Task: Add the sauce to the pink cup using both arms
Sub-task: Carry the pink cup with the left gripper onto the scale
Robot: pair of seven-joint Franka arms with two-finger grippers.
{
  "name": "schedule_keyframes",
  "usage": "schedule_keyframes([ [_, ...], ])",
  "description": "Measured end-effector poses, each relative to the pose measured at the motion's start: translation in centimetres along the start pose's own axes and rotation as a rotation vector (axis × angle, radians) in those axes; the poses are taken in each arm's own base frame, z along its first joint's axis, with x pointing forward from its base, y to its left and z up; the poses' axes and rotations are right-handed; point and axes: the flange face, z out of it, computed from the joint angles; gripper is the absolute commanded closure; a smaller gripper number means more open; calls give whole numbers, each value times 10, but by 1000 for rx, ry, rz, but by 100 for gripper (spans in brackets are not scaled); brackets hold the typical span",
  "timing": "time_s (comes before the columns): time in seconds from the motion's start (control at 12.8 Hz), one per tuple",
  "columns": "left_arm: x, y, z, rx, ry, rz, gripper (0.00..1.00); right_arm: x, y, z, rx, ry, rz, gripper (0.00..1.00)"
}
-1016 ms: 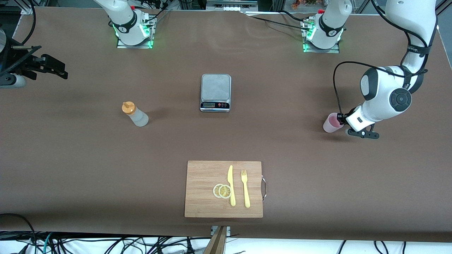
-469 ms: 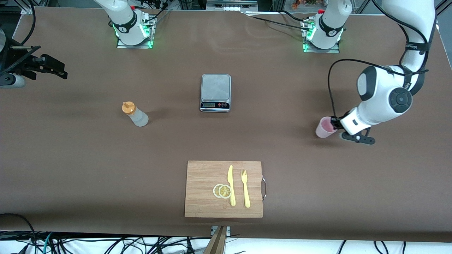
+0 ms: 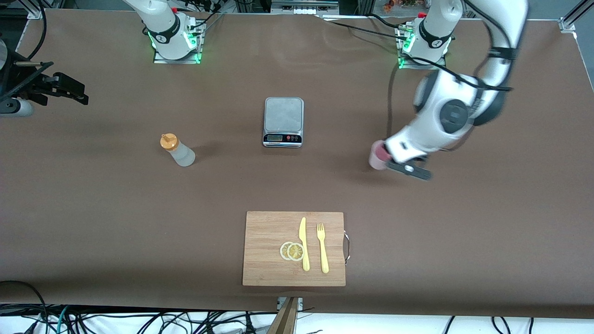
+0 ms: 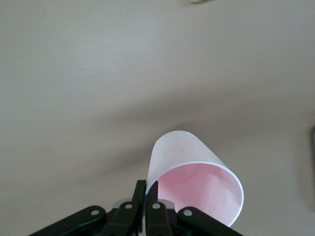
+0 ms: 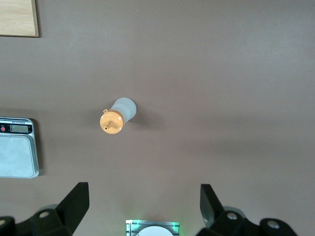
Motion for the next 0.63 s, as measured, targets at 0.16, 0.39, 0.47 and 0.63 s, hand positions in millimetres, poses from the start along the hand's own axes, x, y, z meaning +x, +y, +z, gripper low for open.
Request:
schedule_keyframes([
  [0.16,-9,55,6,-21,-9,11,100,0,0,0,0,1,0,0],
  [0.39,-22,133,17,-60,-29,-2,100,1,4,1,1,0,8,0],
  [0.47,-27,161,23,-57,-36,-17,100,1,6,1,1,-1,11,0],
  [0.63,-36,206,34,-45,-44,-39,100,1,7,1,1,-1,12,0],
])
